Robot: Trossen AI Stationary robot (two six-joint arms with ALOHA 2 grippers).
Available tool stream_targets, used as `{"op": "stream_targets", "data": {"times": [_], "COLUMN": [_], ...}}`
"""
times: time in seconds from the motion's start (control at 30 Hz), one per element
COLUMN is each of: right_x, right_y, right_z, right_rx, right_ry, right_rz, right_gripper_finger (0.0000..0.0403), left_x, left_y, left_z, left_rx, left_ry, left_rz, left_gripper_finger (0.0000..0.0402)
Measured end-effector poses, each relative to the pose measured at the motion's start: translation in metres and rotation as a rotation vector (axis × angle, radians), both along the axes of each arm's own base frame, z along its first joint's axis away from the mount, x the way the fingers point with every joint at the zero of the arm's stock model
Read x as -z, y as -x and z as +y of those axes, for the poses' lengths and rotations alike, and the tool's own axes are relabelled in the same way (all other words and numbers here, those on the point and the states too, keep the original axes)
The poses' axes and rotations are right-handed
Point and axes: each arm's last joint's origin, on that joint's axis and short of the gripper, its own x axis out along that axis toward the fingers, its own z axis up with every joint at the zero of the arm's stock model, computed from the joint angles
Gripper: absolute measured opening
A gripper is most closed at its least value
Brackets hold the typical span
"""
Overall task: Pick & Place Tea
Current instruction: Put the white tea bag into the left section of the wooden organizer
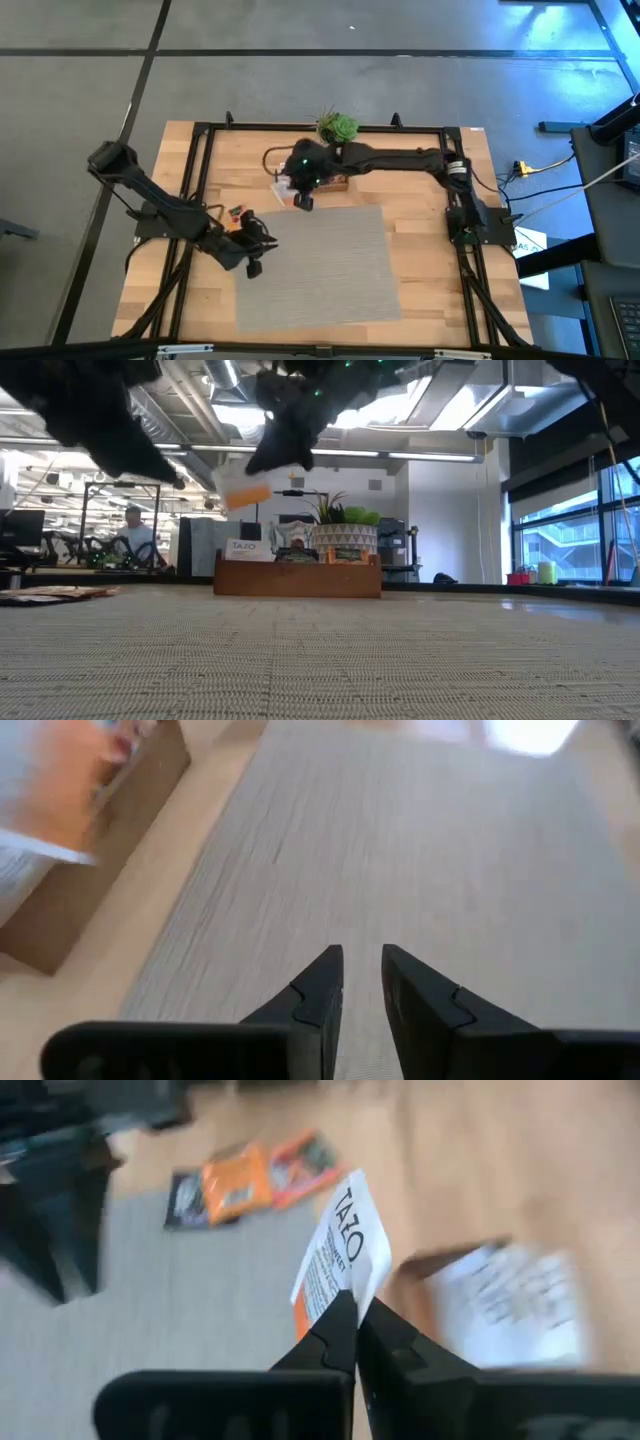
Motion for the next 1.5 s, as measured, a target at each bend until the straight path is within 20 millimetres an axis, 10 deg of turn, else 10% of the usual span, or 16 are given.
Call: {"op": "stream_targets", "data": {"times": [0.57,1.5], "right_x": [0.07,0.126], "right_y": [0.04,0.027], "right_z": [-0.031,-0.031], "right_rx": [0.161,0.131], "right_ry": [0.11,0.292], "right_rz": [-0.316,-0.347], "right_gripper_finger": [0.0008,0.0009], "left_x": [-0.024,-0.026], "left_y": [0.013,0.013], "left_z": [-0.001,-0.001], "left_rx": [0.031,0.019], "left_ry": [-0.078,-0.066], "left_rz": [-0.111,-0.124], "left_gripper_finger": [0.0071,0.0069]}}
